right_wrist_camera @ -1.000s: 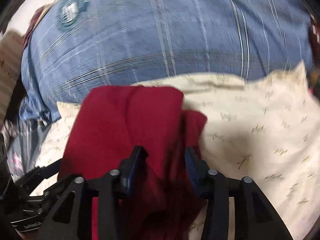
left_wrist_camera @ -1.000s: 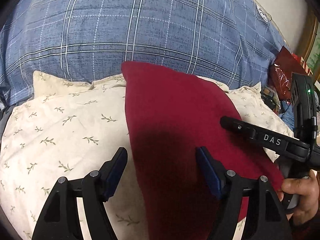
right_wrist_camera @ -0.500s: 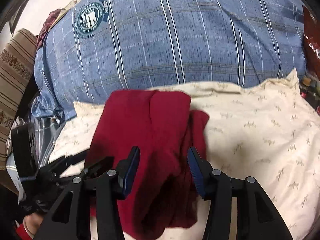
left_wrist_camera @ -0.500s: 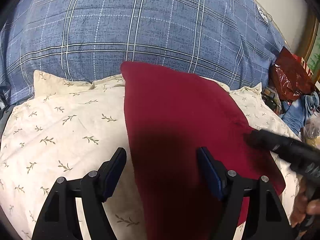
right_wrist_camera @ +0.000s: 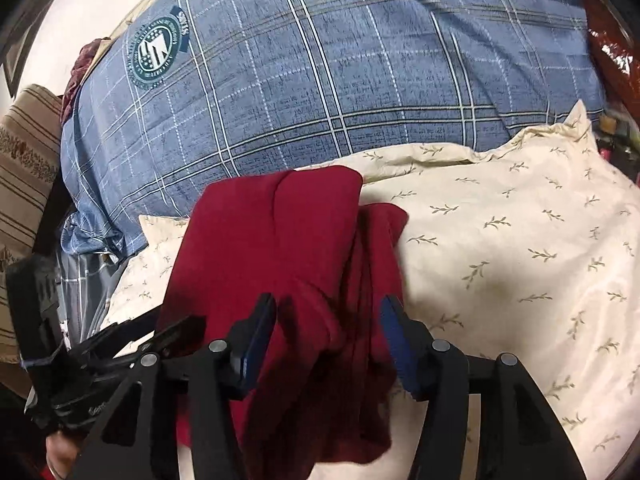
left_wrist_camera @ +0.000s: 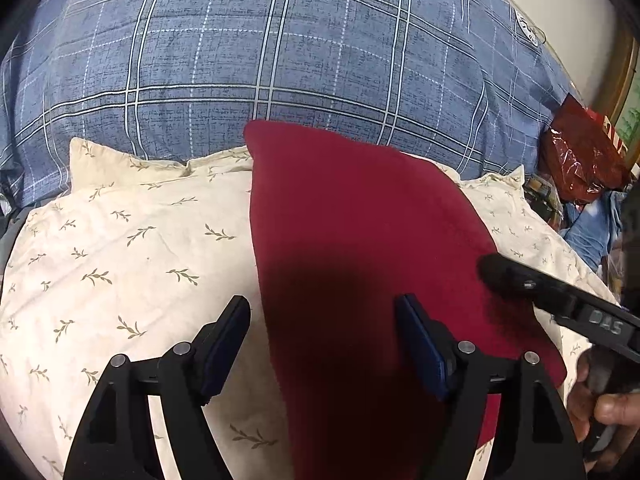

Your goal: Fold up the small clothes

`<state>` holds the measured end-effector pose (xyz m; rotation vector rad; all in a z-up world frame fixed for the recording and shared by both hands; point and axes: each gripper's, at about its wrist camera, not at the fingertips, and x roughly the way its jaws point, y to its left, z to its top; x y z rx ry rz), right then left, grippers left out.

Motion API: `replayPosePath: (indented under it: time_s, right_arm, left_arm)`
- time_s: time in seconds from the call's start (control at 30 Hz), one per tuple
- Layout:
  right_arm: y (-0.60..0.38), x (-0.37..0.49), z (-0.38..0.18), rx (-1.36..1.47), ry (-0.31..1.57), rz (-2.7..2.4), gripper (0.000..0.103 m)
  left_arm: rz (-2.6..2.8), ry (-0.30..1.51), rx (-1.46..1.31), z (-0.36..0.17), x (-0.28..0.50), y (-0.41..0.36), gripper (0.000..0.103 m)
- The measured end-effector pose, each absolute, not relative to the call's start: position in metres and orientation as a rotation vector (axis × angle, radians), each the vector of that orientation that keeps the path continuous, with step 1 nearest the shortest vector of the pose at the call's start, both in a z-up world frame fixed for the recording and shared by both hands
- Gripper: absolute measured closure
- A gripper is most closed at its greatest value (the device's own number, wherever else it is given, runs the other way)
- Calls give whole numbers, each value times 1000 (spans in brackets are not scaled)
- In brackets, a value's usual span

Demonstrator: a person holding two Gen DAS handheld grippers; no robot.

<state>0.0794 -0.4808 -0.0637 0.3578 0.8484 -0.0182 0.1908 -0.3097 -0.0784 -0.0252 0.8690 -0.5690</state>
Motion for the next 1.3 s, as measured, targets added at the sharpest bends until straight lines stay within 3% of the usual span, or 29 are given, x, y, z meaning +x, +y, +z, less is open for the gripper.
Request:
replayPosePath:
  time_s: [0.03, 0.1, 0.3, 0.53, 0.57, 0.6, 0.67, 0.7, 0.9, 0.93, 1.0, 1.1, 1.3]
  right_arm:
    - [-480, 83, -67, 369, 858, -7, 49]
    - [-480, 87, -74, 389, 881, 21, 71]
    - [-477, 76, -65, 288, 867, -21, 85]
    - [-483, 76, -66, 321, 857, -11, 83]
    - [-486, 75, -65, 340, 838, -14, 72]
    - [-490, 74, -64, 353, 818, -43, 49]
    - [-495, 76, -64, 353, 797, -77, 24]
    - [-498, 79, -65, 364, 779, -68, 22]
    - [-510, 115, -102, 539, 872, 71, 21]
    - [-511, 116, -105, 559, 868, 87, 23]
    - [-509, 114, -101, 570, 864, 102, 39]
    - [-498, 107, -84, 503, 844, 106, 56]
    - [-466, 82, -55, 488, 831, 193, 58]
  left_arm:
    - [-570, 870, -26, -78, 191, -310, 27]
    - [-574, 877, -31, -78, 191, -310, 27]
    - [-595, 883, -41, -79, 191, -311, 25]
    - [-621, 933, -136, -87, 206, -302, 23]
    - [-622, 936, -142, -87, 208, -302, 22]
    - [-626, 938, -145, -88, 210, -303, 22]
    - [-641, 947, -158, -90, 214, -304, 21]
    - [-649, 956, -169, -92, 217, -306, 20]
    - [-686, 977, -218, -103, 232, -311, 19]
    - [-701, 976, -230, -104, 234, -310, 21]
    - [-704, 961, -221, -102, 234, -310, 35]
    - [-690, 943, -191, -93, 225, -305, 46]
    - [-638, 934, -143, -63, 187, -267, 47]
